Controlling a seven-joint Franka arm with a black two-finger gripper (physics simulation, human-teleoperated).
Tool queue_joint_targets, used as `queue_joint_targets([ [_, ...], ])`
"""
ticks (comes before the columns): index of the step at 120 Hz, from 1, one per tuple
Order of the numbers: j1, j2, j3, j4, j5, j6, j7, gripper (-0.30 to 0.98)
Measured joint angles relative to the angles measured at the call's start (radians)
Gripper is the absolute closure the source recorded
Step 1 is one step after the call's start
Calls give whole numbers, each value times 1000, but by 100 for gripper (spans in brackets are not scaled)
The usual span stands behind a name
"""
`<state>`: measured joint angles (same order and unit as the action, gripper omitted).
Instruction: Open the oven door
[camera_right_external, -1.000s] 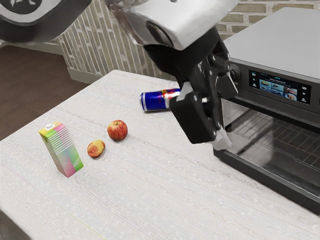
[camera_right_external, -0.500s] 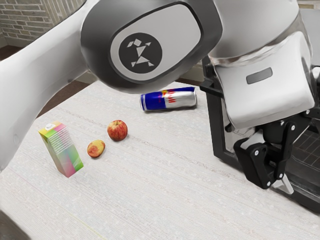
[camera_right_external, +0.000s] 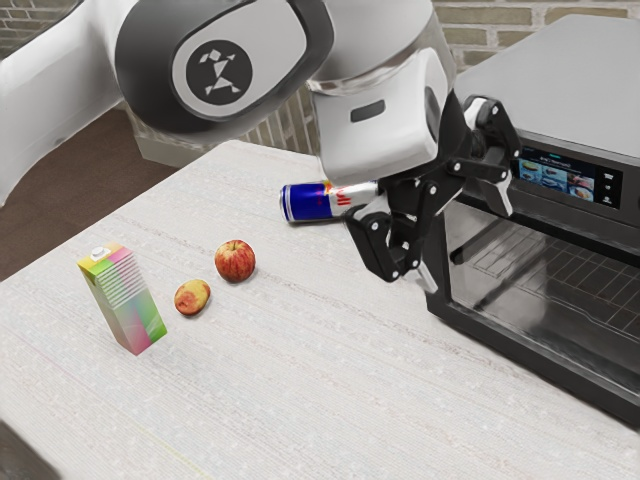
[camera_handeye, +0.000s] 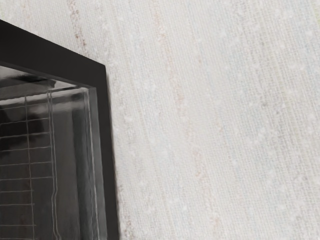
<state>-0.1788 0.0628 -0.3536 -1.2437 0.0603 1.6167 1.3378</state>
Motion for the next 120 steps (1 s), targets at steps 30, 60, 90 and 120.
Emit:
queue_joint_targets([
  [30,-11,135,15,117,14,10,33,0],
  [60,-9,265,22,248,45,12,27,0],
  [90,-6,290,44,259,73,29,29,0],
  [120,-6,251,44,167,101,97,33,0],
])
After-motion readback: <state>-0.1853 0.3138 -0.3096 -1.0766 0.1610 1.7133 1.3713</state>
